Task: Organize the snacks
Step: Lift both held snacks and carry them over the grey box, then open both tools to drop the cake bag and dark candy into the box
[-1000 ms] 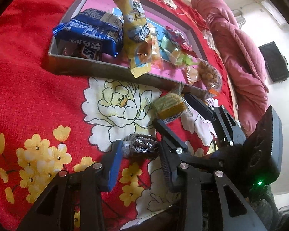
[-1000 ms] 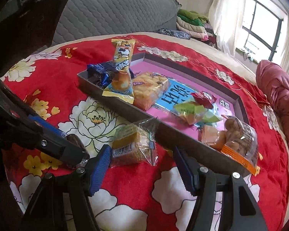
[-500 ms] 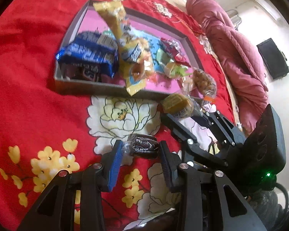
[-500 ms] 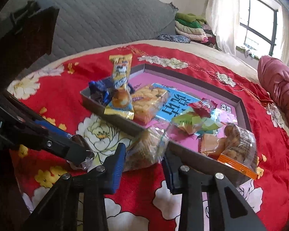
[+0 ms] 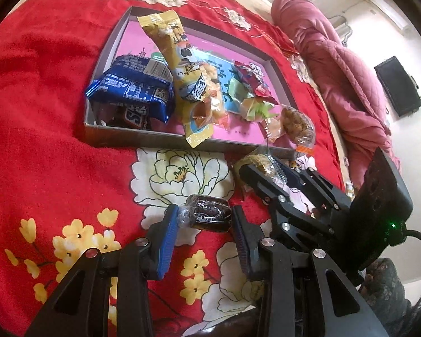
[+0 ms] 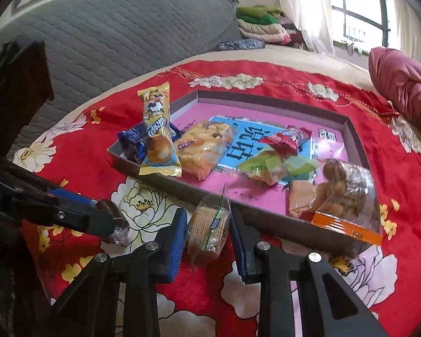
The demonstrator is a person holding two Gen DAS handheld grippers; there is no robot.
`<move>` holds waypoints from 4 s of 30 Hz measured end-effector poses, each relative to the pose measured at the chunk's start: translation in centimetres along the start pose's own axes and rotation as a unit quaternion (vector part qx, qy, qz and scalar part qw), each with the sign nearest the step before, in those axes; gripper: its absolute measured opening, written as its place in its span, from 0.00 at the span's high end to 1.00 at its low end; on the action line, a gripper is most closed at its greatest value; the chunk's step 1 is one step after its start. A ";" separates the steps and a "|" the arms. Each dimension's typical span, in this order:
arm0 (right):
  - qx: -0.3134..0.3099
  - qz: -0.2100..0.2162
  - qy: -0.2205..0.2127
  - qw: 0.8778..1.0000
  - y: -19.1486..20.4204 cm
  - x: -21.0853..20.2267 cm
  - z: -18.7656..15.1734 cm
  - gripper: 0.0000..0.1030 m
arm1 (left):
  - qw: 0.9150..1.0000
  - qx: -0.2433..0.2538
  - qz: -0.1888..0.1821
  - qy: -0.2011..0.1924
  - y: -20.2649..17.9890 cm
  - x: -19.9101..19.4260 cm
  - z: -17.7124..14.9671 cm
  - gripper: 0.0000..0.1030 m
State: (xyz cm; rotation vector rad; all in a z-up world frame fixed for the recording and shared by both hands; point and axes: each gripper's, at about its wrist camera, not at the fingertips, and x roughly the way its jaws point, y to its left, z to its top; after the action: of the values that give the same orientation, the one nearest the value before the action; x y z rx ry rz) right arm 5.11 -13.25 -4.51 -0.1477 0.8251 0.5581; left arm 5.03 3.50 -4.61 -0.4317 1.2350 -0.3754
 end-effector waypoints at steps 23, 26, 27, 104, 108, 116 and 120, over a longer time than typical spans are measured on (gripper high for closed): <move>0.043 0.010 -0.041 0.998 -0.6 -3.9 1.2 0.75 | 0.997 0.054 0.019 -0.047 -3.4 -2.6 0.9 0.62; 0.052 0.007 -0.057 0.997 -0.9 -4.8 1.6 0.75 | 0.996 0.061 0.022 -0.055 -4.0 -2.8 1.2 0.62; 0.056 0.007 -0.062 0.996 -1.1 -5.1 1.7 0.75 | 0.996 0.062 0.023 -0.057 -4.2 -2.9 1.3 0.62; 0.076 -0.079 -0.057 0.992 -5.8 -1.1 3.2 0.75 | 0.990 0.068 0.096 -0.074 -6.9 3.7 8.1 0.62; 0.077 -0.082 -0.059 0.992 -5.8 -1.3 3.2 0.74 | 0.991 0.066 0.095 -0.073 -6.9 3.7 8.1 0.61; 0.078 -0.084 -0.068 0.991 -5.9 -1.8 3.3 0.73 | 0.990 0.068 0.101 -0.070 -6.9 3.9 8.1 0.60; 0.077 -0.084 -0.071 0.991 -5.9 -1.9 3.4 0.73 | 0.990 0.068 0.099 -0.067 -6.9 4.0 8.1 0.55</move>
State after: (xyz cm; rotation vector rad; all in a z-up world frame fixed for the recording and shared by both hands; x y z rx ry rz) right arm 9.39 -17.88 -1.28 -0.0335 0.7065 0.3410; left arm 13.67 -3.48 -2.21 -0.2105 1.1020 -0.2549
